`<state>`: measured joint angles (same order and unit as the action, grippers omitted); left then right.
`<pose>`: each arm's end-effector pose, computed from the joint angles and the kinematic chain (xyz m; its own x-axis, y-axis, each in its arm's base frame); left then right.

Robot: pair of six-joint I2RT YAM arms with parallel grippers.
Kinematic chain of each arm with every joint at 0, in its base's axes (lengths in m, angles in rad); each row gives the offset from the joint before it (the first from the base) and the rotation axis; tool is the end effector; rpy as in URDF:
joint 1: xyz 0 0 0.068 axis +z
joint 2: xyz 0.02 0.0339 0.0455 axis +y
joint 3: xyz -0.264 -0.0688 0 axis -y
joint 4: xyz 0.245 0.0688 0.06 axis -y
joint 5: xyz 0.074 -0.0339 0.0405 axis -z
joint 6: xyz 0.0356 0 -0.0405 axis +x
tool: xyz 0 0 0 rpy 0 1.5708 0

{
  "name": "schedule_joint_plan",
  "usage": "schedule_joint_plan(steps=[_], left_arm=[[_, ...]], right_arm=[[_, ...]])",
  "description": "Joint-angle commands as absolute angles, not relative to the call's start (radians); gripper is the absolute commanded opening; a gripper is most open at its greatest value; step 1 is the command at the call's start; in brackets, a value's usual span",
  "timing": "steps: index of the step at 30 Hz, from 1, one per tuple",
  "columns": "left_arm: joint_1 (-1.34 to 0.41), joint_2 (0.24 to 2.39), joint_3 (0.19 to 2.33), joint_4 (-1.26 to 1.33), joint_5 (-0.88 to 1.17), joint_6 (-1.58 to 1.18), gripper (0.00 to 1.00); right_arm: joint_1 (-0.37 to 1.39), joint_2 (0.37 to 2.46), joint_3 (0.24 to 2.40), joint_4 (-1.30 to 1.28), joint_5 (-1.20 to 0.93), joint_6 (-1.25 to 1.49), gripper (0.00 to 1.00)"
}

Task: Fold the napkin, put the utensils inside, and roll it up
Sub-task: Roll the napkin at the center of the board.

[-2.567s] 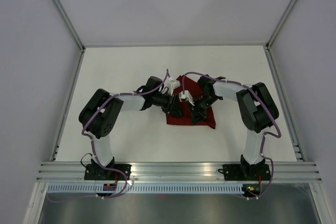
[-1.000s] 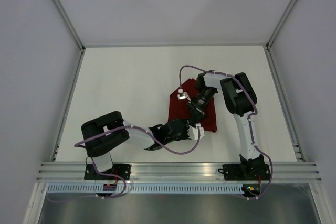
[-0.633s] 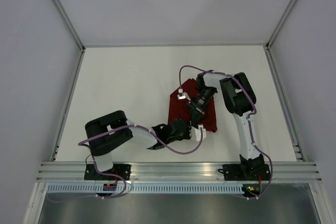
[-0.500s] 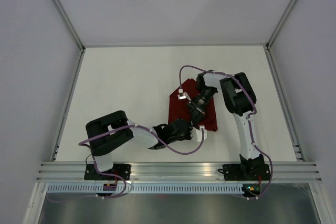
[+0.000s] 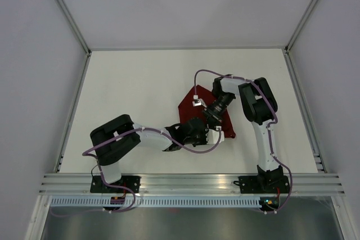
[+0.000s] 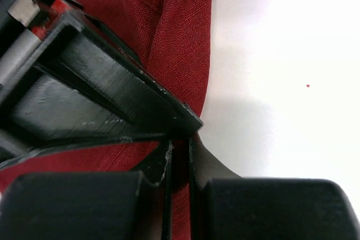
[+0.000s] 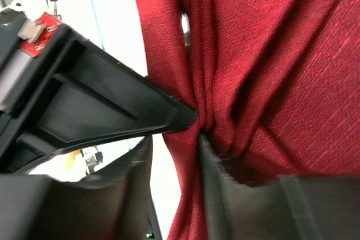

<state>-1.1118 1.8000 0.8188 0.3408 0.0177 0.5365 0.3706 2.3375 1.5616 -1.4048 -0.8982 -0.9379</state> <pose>0.1563 -0.3176 0.1348 0.2338 0.6803 -0.6946 0.9111 0.0960 0.4008 0.3301 0.1581 0.0960 -0.6067 -0.7747 -0.1782 -0.5025 0.2001 0.8411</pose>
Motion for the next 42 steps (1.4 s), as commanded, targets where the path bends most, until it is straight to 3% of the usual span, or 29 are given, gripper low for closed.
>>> schedule_joint_plan(steps=[1,7,15,24,37,42], left_arm=[[-1.083,1.836,0.828,0.207,0.219,0.390,0.02],[-1.034,1.830,0.824,0.190,0.336,0.331,0.02],[-0.956,1.812,0.787,0.233,0.445,0.262,0.02],[-0.802,1.884,0.833,0.233,0.712,0.138,0.02],[-0.736,1.982,0.884,0.204,0.859,0.091,0.02],[-0.736,1.970,0.871,0.225,0.845,0.089,0.02]], right_arm=[[0.387,2.304,1.519,-1.183,-0.759,-0.973,0.50],[0.362,2.192,1.526,-1.173,-0.810,-0.933,0.59],[0.240,2.034,1.503,-1.094,-0.877,-0.888,0.61],[0.117,1.755,1.191,-0.856,-0.885,-0.980,0.61],[0.285,1.232,0.620,-0.275,-0.688,-1.017,0.72],[0.419,1.189,0.491,-0.118,-0.563,-1.043,0.74]])
